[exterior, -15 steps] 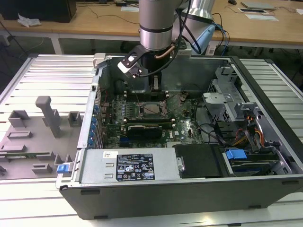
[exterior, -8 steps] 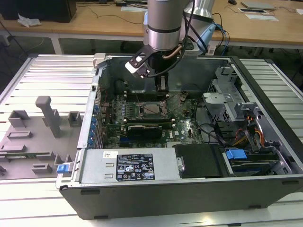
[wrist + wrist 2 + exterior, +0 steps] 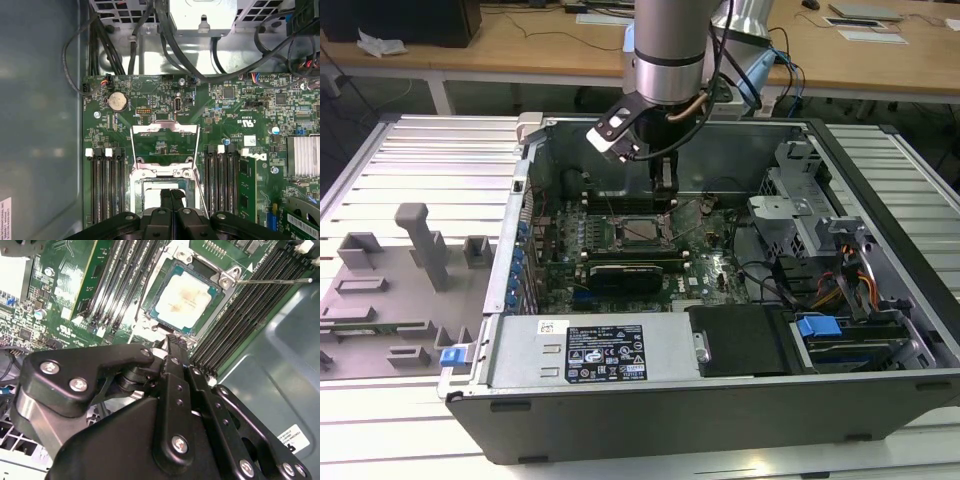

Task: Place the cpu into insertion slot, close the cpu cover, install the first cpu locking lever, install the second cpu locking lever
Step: 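Close the cpu cover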

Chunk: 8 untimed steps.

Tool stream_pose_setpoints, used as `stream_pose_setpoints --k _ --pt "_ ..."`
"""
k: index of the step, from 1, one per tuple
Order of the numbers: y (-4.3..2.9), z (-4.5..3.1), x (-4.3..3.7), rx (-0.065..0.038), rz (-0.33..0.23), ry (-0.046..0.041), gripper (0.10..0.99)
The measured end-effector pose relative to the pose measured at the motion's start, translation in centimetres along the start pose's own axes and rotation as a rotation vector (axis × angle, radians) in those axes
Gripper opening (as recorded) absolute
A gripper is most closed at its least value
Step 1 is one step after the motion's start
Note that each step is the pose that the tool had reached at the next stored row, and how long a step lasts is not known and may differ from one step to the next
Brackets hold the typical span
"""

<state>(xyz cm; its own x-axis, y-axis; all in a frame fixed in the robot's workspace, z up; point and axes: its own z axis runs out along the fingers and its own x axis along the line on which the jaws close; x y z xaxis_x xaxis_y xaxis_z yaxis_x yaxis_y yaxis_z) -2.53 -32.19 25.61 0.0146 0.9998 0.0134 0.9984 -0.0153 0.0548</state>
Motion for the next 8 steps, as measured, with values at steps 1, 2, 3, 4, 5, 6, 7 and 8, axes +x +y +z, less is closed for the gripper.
stream_pose_setpoints --k 1,2,3,4,5,6,7,8 --pt "0.1 0.0 0.0 0.0 0.0 -0.0002 0.106" --pt "0.4 0.02 0.0 0.0 0.0 -0.0002 0.106" --pt "0.71 0.04 0.01 0.0 0.0 -0.0001 0.106" --pt "0.95 0.05 0.0 0.0 0.0 -0.0001 0.106" --pt "1.23 0.06 -0.01 0.0 0.0 -0.0001 0.106" --pt "1.52 0.08 -0.01 0.001 0.0 -0.0001 0.106" --pt "1.99 0.1 -0.02 0.001 0.0 -0.0001 0.106" --pt "2.27 0.12 -0.03 0.001 0.0 -0.0002 0.106"
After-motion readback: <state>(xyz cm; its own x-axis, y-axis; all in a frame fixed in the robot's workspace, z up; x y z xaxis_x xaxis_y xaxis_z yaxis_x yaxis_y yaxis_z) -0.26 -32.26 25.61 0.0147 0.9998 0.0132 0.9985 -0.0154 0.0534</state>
